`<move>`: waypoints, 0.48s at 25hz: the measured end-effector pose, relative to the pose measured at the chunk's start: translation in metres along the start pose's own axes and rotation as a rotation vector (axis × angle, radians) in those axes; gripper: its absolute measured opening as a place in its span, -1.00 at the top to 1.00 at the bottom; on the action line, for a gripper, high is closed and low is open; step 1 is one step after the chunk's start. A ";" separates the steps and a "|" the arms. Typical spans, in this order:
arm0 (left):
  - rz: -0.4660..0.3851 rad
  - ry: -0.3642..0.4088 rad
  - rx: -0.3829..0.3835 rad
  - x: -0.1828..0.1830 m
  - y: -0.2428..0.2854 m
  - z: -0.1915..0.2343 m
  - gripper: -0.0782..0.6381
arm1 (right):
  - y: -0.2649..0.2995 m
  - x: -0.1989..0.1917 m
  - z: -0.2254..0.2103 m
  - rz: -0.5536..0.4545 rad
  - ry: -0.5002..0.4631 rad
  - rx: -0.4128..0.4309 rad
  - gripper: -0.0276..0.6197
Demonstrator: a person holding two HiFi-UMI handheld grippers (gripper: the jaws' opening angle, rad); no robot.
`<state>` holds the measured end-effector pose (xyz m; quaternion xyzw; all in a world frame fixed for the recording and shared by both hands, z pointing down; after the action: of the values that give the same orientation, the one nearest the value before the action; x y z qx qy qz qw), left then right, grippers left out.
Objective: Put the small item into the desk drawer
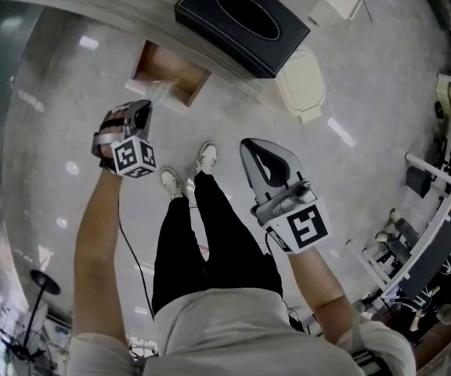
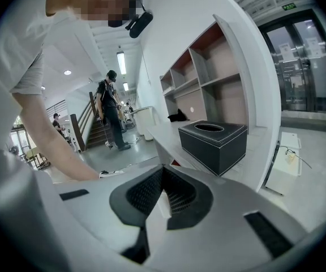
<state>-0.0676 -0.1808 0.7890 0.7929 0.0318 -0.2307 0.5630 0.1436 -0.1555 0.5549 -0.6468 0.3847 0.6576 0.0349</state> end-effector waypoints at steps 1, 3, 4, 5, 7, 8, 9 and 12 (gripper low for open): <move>0.010 0.018 -0.005 0.000 0.002 0.000 0.73 | 0.000 -0.001 -0.001 0.001 0.002 -0.001 0.84; 0.030 0.060 -0.016 -0.002 0.004 -0.001 0.73 | 0.000 -0.002 -0.003 0.002 0.005 -0.002 0.84; 0.039 0.080 -0.021 -0.002 0.006 -0.001 0.73 | 0.001 -0.003 -0.004 0.002 0.007 -0.002 0.84; 0.047 0.098 -0.025 -0.003 0.008 -0.001 0.73 | 0.001 -0.004 -0.005 0.002 0.009 -0.003 0.84; 0.062 0.123 -0.034 -0.005 0.013 0.001 0.73 | 0.003 -0.006 -0.007 0.004 0.012 -0.005 0.84; 0.069 0.132 -0.037 -0.006 0.014 0.001 0.73 | 0.003 -0.007 -0.008 0.006 0.013 -0.005 0.84; 0.077 0.139 -0.038 -0.008 0.015 0.001 0.73 | 0.003 -0.008 -0.009 0.008 0.013 -0.005 0.84; 0.096 0.165 -0.044 -0.009 0.016 0.003 0.73 | 0.002 -0.008 -0.011 0.013 0.019 -0.004 0.84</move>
<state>-0.0721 -0.1874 0.8056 0.7974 0.0451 -0.1367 0.5861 0.1528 -0.1594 0.5647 -0.6505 0.3878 0.6526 0.0256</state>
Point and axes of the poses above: the fingertips, and each gripper's own axes: y forward along the fingers, z to its left, x out of its top, the point moved 4 cm from there along -y, backward along the fingers, and after that the axes turned 12 degrees about -x, right-handed, at the moved point
